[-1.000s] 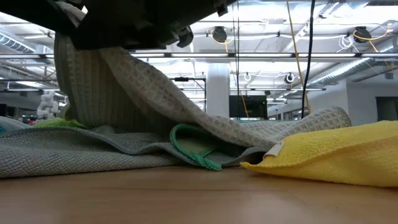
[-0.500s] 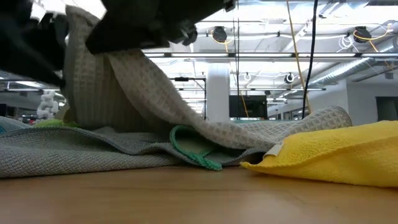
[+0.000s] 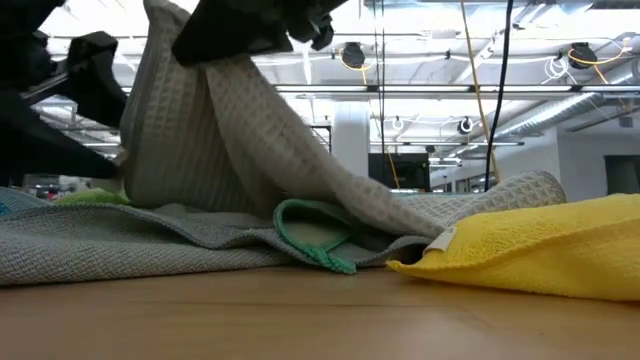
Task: Fold microfiber towels
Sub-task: Fold the right gray microfiber cloth
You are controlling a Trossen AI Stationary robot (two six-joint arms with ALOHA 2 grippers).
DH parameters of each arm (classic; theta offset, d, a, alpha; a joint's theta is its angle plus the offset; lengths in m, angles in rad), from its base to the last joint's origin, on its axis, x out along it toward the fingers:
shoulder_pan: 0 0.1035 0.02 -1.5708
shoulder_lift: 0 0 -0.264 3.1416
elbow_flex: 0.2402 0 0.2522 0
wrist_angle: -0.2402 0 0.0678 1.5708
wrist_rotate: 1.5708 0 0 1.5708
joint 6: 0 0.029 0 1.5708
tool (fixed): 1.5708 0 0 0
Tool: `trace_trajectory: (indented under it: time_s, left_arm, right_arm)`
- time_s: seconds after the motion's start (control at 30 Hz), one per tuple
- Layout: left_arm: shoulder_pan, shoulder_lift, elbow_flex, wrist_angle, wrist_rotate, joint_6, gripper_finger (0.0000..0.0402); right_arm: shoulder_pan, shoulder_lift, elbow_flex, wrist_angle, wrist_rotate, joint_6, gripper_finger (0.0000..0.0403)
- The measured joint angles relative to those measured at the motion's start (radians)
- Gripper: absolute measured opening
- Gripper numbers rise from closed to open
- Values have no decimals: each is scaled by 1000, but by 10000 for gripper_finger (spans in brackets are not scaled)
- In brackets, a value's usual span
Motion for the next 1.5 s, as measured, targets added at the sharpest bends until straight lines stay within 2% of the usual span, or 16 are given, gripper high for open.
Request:
trace_trajectory:
  time_s: [0.13,0.3,0.4,0.77,0.93,1.33,1.5]
  left_arm:
    - [53,41,0,-3,67,-4,261]
    - [85,91,0,-32,63,-64,223]
    - [82,93,0,-46,29,-112,191]
    - [37,92,0,-31,20,-169,88]
    - [12,88,0,33,17,-158,12]
    - [-3,-51,1,93,17,-135,8]
    - [-3,-73,1,181,84,-96,5]
  right_arm:
    - [-5,3,0,-2,-1,-1,8]
    - [-8,2,0,-12,-1,2,8]
    - [-8,1,0,-18,-1,2,8]
    - [-2,-34,0,-60,-2,25,8]
    - [5,-41,0,-76,-2,32,8]
    - [94,-77,0,-114,-4,36,9]
    - [136,-77,-10,-98,-5,57,9]
